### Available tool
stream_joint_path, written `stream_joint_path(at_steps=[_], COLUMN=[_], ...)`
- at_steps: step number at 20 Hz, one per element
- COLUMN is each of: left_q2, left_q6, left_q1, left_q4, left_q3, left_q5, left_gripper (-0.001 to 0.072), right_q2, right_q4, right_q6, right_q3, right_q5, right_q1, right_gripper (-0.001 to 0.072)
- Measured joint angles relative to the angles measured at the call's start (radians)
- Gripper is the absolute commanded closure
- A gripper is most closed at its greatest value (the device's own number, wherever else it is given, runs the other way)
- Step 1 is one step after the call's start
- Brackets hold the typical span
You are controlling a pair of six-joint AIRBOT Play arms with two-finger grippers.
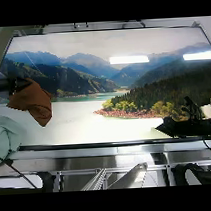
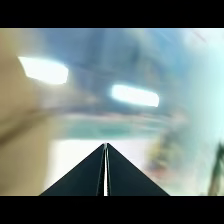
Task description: Fold the shirts.
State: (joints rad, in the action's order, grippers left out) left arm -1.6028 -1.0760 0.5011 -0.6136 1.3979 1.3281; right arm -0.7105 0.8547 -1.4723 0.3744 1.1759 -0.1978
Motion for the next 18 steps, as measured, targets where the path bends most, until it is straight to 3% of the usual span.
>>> stream_joint_path(at_steps=[2, 6, 7, 8, 9, 18], left_q2=[0.061, 0.157, 0.167, 0.171, 0.170, -0.060], left_q6=[-0.002, -0.107, -0.122, -0.129, -0.129, 0.005], left_q1=[-0.074, -0.101, -0.076, -0.045, -0.008, 0.191], left_q4=[-0.026, -0.289, -0.328, -0.351, -0.369, -0.378], left_q3=[0.034, 0.008, -0.009, -0.025, -0.039, 0.050], left_q5=[0.028, -0.003, -0.011, -0.016, -0.018, -0.169], left_gripper=[0.0684, 0.0686, 0.0525, 0.0209, -0.0013, -0.0013], right_q2=[0.000, 0.000, 0.000, 0.000, 0.000, 0.000], right_q4=[-0.001, -0.003, -0.003, -0.003, -0.003, -0.003], right_q6=[0.000, 0.000, 0.001, 0.002, 0.004, 0.007], right_q3=[0.000, 0.000, 0.000, 0.000, 0.000, 0.000], right_q5=[0.000, 0.001, 0.001, 0.001, 0.001, -0.001], right_q1=[0.000, 0.000, 0.000, 0.000, 0.000, 0.000], right_gripper=[0.0693, 0.0693, 0.0693, 0.0693, 0.0693, 0.0692])
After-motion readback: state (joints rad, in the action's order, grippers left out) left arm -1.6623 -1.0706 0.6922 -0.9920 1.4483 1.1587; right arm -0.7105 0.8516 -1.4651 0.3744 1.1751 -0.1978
